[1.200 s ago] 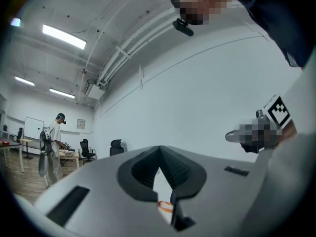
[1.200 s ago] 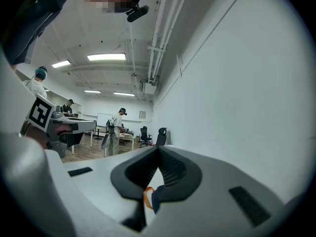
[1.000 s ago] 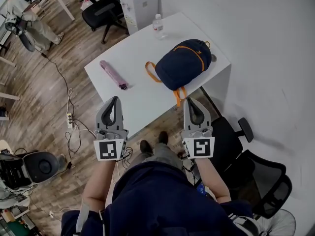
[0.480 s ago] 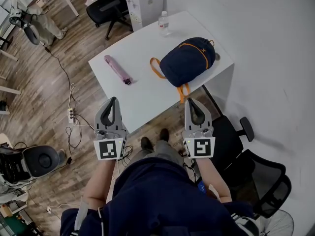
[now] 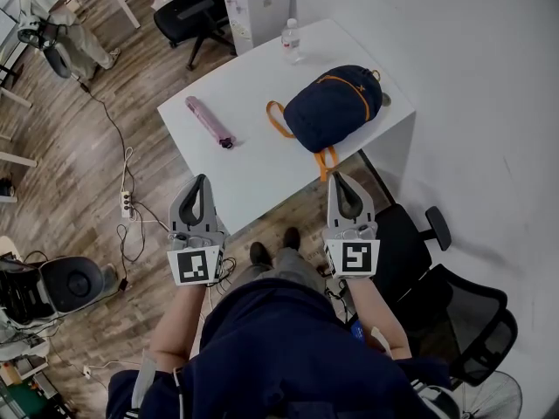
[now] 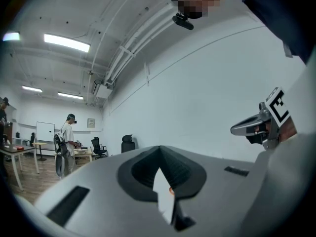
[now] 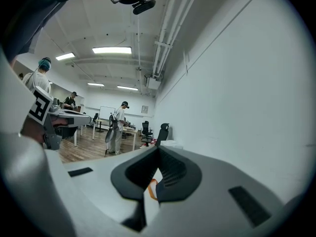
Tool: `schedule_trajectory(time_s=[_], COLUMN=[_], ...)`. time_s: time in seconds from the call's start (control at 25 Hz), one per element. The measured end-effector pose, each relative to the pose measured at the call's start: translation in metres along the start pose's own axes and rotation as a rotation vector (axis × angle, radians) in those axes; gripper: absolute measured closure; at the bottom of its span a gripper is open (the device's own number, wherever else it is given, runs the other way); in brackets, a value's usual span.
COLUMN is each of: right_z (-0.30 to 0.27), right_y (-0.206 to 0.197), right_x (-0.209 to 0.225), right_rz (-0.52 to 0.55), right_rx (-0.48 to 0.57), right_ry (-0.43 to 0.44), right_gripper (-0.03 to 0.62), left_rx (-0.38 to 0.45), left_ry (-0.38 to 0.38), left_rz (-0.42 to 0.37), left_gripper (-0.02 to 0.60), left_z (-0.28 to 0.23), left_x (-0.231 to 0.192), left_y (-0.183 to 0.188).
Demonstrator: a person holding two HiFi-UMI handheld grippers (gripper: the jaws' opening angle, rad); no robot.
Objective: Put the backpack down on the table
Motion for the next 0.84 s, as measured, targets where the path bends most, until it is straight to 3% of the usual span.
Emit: schedule_trajectory(time_s=[0.84], right_z=[0.0002], right_y=[-0.0007], right_x=[0.0007], right_rz=[0.013], right_rx=[-0.008], right_ry=[-0.002], right_gripper=[0.600], left_rx=[0.002], left_ry=[0.000], left_rz=[0.008], left_gripper=[0.578], left_z=[0.0073], left_x=[0.0018], left_y=[-0.0015])
Point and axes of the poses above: the fingertips, and each gripper's own axes: z backward along the fingers, x to its right, y out of its top, the point moved 3 cm from there along z, backward along the fingers, and after that the axes turned 3 degrees about y, right-handed, at the moved point
